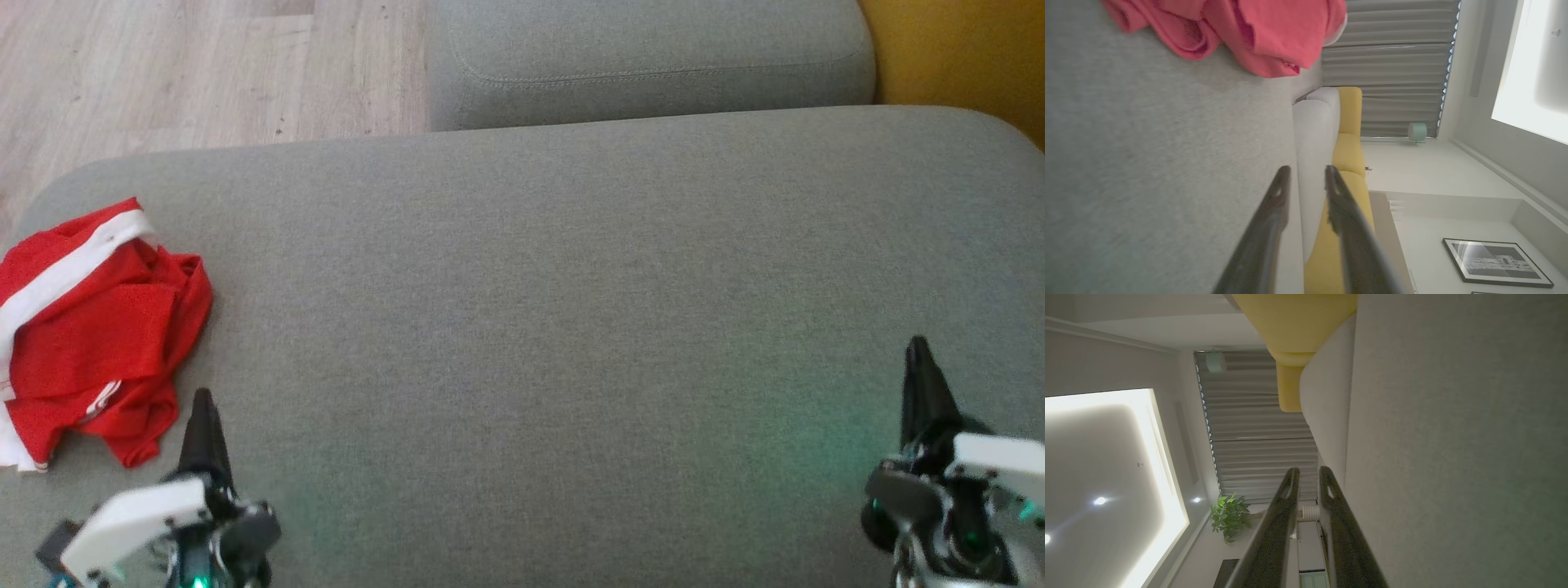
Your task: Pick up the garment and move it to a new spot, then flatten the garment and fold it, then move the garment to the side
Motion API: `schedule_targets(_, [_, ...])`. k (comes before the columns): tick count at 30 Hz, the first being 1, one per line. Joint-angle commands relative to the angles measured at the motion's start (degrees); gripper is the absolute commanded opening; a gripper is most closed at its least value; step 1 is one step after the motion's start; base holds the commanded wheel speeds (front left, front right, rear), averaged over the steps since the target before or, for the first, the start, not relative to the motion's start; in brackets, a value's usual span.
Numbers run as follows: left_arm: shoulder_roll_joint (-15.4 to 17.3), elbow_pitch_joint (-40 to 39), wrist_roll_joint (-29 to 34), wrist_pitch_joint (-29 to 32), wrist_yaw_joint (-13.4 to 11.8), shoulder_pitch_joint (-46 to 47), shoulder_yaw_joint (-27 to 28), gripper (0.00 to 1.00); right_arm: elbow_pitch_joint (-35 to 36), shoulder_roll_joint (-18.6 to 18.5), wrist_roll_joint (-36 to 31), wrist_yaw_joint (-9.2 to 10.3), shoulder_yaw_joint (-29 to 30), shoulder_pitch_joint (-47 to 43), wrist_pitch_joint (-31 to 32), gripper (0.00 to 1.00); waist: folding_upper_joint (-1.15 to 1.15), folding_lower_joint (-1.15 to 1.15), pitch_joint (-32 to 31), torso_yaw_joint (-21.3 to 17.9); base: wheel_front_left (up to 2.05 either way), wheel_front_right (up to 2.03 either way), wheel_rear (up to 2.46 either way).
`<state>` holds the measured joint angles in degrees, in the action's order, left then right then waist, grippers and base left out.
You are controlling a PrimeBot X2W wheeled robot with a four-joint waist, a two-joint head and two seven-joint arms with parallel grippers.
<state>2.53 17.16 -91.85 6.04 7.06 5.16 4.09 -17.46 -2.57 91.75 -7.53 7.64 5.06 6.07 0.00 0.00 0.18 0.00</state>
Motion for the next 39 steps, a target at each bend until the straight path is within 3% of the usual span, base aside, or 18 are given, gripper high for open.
schedule_targets(1, [-0.03, 0.52, 0.02, -0.03, 0.0, -0.14, -0.07, 1.0, -0.51, 0.05, -0.01, 0.0, -0.02, -0.13, -0.01, 1.0, 0.0, 0.0, 0.01, 0.0, 0.0, 0.0, 0.0])
schedule_targets(21, [1.26, 1.74, 7.71, -3.24, 0.07, 1.46, -1.57, 1.0, -1.82, -1.73, -4.19, 0.01, -4.25, 2.86, -3.23, 1.0, 0.0, 0.0, 0.85, -0.18, 0.0, 0.0, 0.0])
schedule_targets(39, [3.1, 3.31, 26.22, -6.1, -0.76, 4.58, -4.86, 1.0, -3.93, -2.31, -20.86, 0.01, -7.63, 6.8, -6.11, 1.0, 0.0, 0.0, 1.76, -0.56, 0.0, 0.0, 0.0])
